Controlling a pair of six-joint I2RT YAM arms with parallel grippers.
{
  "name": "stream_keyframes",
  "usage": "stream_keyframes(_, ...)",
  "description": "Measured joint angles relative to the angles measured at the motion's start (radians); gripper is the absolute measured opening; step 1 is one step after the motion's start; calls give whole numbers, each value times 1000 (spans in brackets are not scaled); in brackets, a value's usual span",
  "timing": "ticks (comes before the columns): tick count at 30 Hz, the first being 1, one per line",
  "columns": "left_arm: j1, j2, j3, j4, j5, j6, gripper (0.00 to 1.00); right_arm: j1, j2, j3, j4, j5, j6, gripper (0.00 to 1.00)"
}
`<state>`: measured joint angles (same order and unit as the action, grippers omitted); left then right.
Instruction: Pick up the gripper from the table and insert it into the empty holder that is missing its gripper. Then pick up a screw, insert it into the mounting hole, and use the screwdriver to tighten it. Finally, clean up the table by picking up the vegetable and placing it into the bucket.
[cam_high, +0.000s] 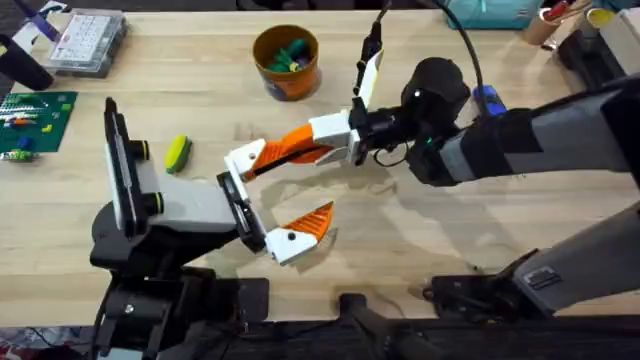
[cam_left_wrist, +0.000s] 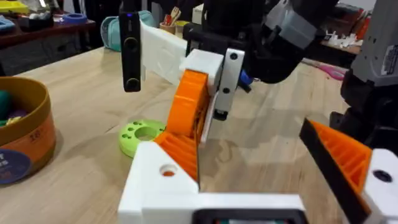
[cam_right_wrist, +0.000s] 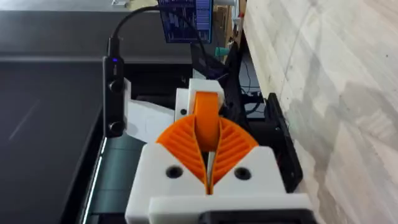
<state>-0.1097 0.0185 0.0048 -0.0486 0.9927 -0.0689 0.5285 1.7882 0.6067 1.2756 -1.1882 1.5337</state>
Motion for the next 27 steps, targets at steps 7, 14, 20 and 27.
stream_keyframes(7,0,0,0,0,-7,0,987,6,0,0,0,11,0,11)
stream_keyframes(14,1,0,0,0,-14,0,988,11,0,0,0,21,0,11)
stream_keyframes(20,1,0,0,0,-14,0,988,11,0,0,0,21,0,11)
stream_keyframes(27,1,0,0,0,-14,0,986,11,0,0,0,21,0,11)
